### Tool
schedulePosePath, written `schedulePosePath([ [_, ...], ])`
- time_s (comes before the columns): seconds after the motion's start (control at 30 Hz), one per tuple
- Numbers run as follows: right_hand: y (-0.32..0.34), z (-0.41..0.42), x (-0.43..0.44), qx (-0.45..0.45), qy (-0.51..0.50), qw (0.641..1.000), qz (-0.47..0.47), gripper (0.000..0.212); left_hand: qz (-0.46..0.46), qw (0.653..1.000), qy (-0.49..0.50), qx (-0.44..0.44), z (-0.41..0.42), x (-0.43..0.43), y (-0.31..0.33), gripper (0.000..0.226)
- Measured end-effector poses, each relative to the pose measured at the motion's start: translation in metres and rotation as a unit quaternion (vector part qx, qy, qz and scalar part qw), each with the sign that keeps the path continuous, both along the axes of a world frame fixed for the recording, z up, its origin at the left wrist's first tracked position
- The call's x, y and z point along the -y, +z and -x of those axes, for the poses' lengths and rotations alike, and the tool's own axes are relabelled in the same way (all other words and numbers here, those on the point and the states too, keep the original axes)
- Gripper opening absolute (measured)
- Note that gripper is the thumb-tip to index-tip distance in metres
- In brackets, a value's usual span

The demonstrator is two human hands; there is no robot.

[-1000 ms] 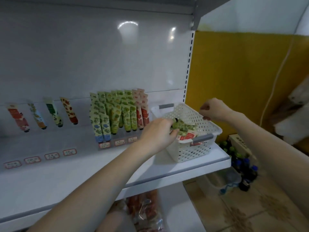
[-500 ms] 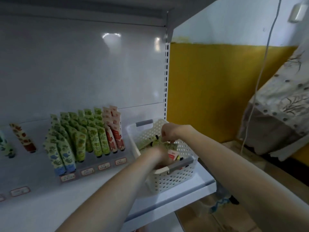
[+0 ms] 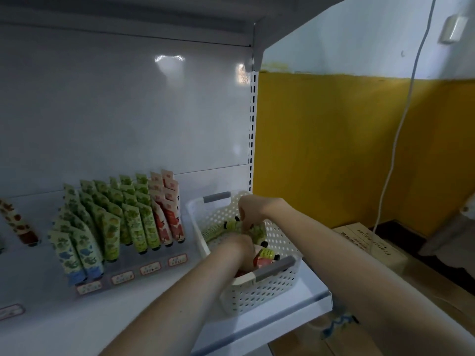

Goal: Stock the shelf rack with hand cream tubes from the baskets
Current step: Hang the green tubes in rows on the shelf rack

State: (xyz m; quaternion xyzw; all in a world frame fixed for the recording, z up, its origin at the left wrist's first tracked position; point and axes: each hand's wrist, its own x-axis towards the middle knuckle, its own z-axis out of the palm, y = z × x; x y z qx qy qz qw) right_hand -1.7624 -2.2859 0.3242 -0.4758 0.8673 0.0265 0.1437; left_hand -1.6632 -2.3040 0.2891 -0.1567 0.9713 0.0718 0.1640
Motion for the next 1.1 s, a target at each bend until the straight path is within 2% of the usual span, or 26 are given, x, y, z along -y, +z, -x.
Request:
schedulePosePath([
  [0.13,0.021,0.002,-0.011,0.056,-0.013,0.991,0.121,0.014,-0.05,0.995,-0.034,-0.079,-0.001,0.0,-0.002,0.023],
  [0.23,0.034,0.002,-0.02,0.08,-0.02,0.968,0.238,0.031,-0.08,0.99,-0.06,-0.098,-0.004,-0.004,0.001,0.031],
  [0.4,0.04,0.002,-0.035,0.1,-0.052,0.925,0.364,0.03,-0.087,0.988,-0.087,-0.088,-0.003,-0.005,0.0,0.028],
  [0.57,0.035,-0.001,-0.053,0.116,-0.082,0.896,0.422,0.023,-0.097,0.991,-0.087,-0.023,0.001,-0.003,-0.006,0.027],
  [0.7,0.032,-0.003,-0.065,0.106,-0.089,0.89,0.435,0.023,-0.064,0.994,-0.087,0.025,0.004,-0.004,-0.004,0.025],
  [0.83,0.032,-0.006,-0.074,0.098,-0.095,0.887,0.441,0.019,-0.102,0.992,-0.065,0.03,0.003,-0.005,-0.006,0.029],
  [0.9,0.033,-0.008,-0.077,0.098,-0.096,0.886,0.444,0.02,-0.105,0.992,-0.063,0.018,0.005,-0.006,-0.007,0.013],
  [0.93,0.034,-0.01,-0.078,0.095,-0.097,0.886,0.444,0.022,-0.096,0.993,-0.062,0.009,0.004,-0.007,-0.007,0.012],
  [0.97,0.035,-0.011,-0.08,0.09,-0.098,0.886,0.445,0.023,-0.087,0.994,-0.06,-0.005,0.004,-0.006,-0.007,0.022],
  [1.03,0.039,-0.014,-0.082,0.08,-0.1,0.882,0.454,0.025,-0.09,0.992,-0.052,-0.068,0.001,-0.006,-0.004,0.03],
  [1.1,0.044,-0.018,-0.085,0.074,-0.107,0.873,0.47,0.026,-0.109,0.979,-0.023,-0.17,-0.003,-0.003,0.002,0.025],
])
